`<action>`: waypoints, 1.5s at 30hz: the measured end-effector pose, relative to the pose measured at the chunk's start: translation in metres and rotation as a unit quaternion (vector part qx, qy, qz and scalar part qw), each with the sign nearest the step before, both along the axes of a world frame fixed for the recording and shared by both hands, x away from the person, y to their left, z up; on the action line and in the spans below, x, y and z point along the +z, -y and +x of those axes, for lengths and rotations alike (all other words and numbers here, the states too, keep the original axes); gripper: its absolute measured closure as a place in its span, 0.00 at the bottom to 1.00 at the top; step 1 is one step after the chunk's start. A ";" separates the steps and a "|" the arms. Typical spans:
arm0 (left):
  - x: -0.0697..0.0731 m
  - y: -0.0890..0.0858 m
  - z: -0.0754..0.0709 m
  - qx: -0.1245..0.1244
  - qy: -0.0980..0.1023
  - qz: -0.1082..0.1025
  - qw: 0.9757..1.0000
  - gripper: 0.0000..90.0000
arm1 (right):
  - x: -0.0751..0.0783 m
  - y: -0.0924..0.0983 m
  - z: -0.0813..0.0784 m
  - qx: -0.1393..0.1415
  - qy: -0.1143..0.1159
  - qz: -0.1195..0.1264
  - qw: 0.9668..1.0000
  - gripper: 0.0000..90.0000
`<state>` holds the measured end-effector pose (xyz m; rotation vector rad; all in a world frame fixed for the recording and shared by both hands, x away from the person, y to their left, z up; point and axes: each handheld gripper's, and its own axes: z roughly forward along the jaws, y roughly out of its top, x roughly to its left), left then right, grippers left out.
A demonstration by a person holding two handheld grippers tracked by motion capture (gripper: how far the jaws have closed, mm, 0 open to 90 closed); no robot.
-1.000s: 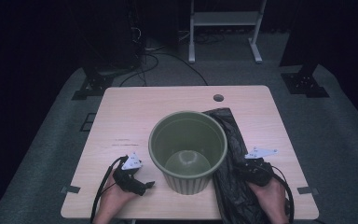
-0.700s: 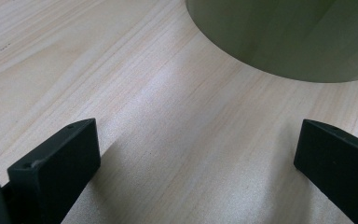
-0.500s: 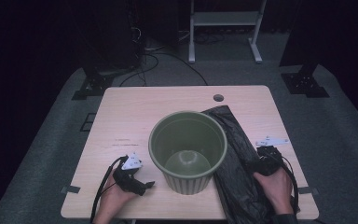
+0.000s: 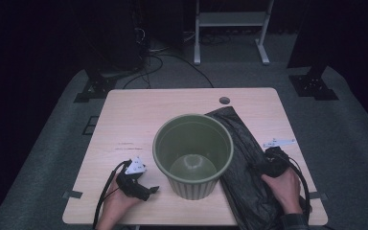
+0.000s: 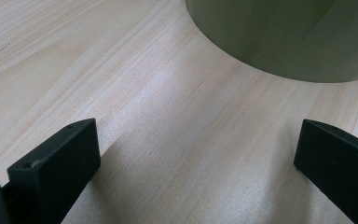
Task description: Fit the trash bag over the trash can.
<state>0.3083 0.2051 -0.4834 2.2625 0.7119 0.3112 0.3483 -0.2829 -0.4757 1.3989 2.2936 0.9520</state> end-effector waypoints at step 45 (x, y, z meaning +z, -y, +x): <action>0.000 0.000 0.000 -0.001 0.000 0.000 1.000 0.00 | 0.000 -0.086 -0.016 0.113 0.045 -0.012 0.993 0.82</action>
